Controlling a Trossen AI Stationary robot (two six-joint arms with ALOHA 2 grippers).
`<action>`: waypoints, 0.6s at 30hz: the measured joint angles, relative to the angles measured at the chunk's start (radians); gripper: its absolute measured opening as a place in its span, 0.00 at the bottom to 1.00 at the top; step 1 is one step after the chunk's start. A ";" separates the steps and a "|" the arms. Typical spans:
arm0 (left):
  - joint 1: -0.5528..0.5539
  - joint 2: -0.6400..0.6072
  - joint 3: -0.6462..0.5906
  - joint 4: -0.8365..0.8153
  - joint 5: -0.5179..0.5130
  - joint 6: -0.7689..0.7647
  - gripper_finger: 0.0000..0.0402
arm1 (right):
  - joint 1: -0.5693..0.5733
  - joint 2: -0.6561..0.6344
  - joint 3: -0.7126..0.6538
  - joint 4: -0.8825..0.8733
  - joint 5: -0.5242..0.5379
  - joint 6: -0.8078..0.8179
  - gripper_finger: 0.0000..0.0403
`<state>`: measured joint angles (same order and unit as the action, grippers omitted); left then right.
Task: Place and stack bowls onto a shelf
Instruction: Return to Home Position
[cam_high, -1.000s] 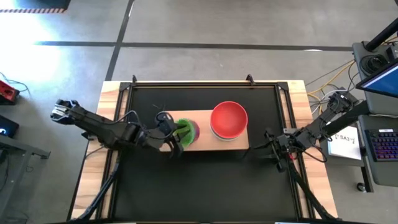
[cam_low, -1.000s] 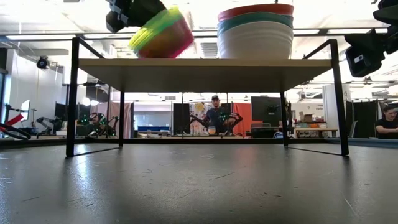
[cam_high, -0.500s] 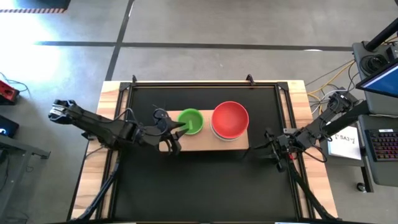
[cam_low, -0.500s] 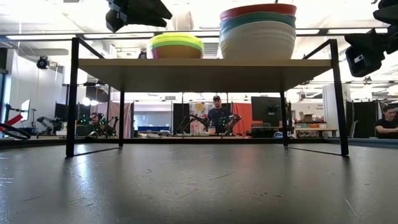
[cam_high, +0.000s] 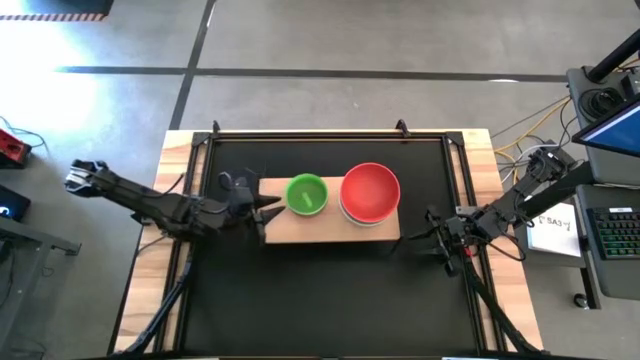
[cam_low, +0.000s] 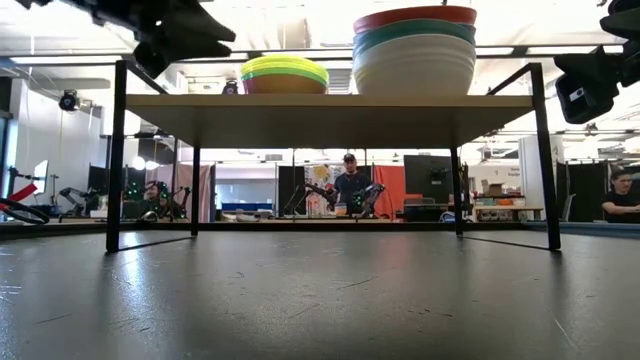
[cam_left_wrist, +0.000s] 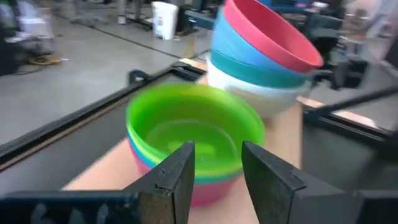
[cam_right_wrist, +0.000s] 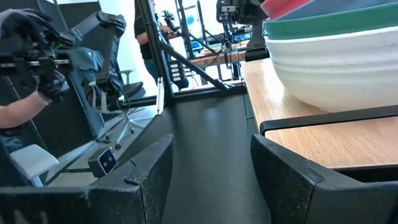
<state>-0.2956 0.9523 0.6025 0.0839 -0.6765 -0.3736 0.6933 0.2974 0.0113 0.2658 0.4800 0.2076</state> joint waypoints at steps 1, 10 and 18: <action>-0.004 -0.020 -0.020 0.006 0.016 0.005 0.29 | 0.000 0.000 0.000 0.000 0.000 0.000 0.50; -0.013 -0.140 -0.136 0.104 0.155 0.076 0.29 | 0.000 0.000 0.000 0.000 0.000 0.000 0.50; -0.020 -0.249 -0.224 0.162 0.293 0.163 0.29 | 0.000 0.000 0.000 0.000 0.000 0.000 0.50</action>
<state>-0.3157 0.7029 0.3785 0.2457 -0.3834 -0.2108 0.6932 0.2974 0.0113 0.2661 0.4800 0.2077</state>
